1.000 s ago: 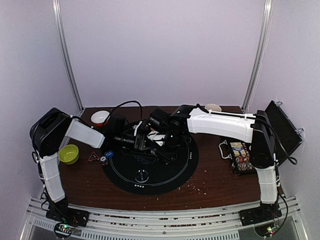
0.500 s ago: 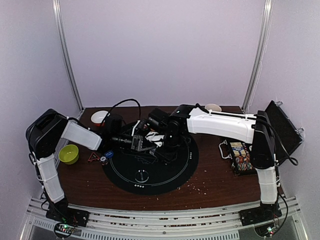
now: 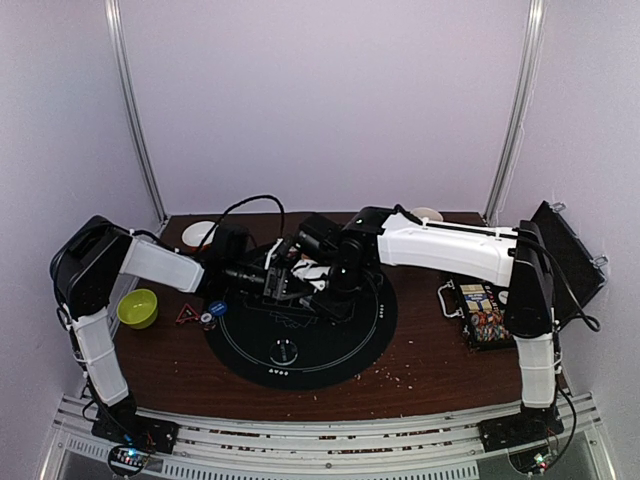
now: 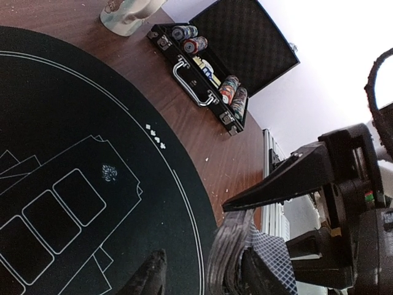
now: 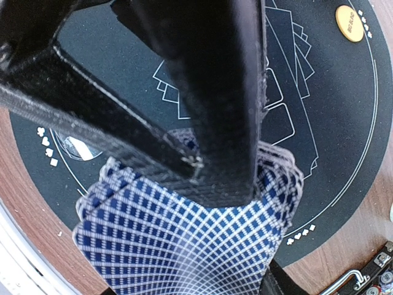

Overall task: Distribute texas hold em gaming equipment
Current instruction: Pass from the right arm to the left

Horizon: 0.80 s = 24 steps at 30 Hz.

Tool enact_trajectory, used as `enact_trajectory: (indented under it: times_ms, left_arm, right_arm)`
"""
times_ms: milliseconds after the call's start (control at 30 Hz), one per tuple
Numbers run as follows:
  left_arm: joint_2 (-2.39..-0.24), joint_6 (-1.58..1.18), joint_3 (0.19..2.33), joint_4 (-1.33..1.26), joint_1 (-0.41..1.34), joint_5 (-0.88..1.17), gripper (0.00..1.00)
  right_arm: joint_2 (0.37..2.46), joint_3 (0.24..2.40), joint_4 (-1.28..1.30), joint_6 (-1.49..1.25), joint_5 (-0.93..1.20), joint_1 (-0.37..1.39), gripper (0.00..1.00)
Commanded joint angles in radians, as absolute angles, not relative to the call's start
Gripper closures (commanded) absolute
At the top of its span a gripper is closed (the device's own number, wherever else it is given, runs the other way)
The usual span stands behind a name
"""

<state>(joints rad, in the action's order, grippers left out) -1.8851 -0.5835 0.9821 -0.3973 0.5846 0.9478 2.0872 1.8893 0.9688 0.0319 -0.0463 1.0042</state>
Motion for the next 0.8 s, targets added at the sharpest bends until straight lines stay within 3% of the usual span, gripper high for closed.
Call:
enact_trajectory:
  times_ms: [0, 133, 300, 533, 767]
  left_arm:
    - [-1.877, -0.528, 1.012, -0.387, 0.617, 1.013, 0.57]
    - [-1.876, -0.516, 1.013, -0.394, 0.622, 1.060, 0.71]
    - [-1.863, -0.512, 0.999, -0.412, 0.627, 1.076, 1.00]
    - [-1.888, -0.754, 0.898, -0.726, 0.626, 0.991, 1.00]
    - [-1.876, -0.929, 0.834, -0.984, 0.626, 0.958, 1.00]
  right_arm:
    - [2.054, 1.924, 0.907, 0.050, -0.096, 1.011, 0.50]
    - [2.062, 1.930, 0.911, 0.054, -0.104, 1.012, 0.50]
    - [2.061, 1.933, 0.906, 0.062, -0.121, 1.014, 0.50]
    - [2.040, 1.845, 0.811, 0.089, -0.120, 1.012, 0.47]
    - [1.973, 1.707, 0.676, 0.128, -0.130, 1.012, 0.32]
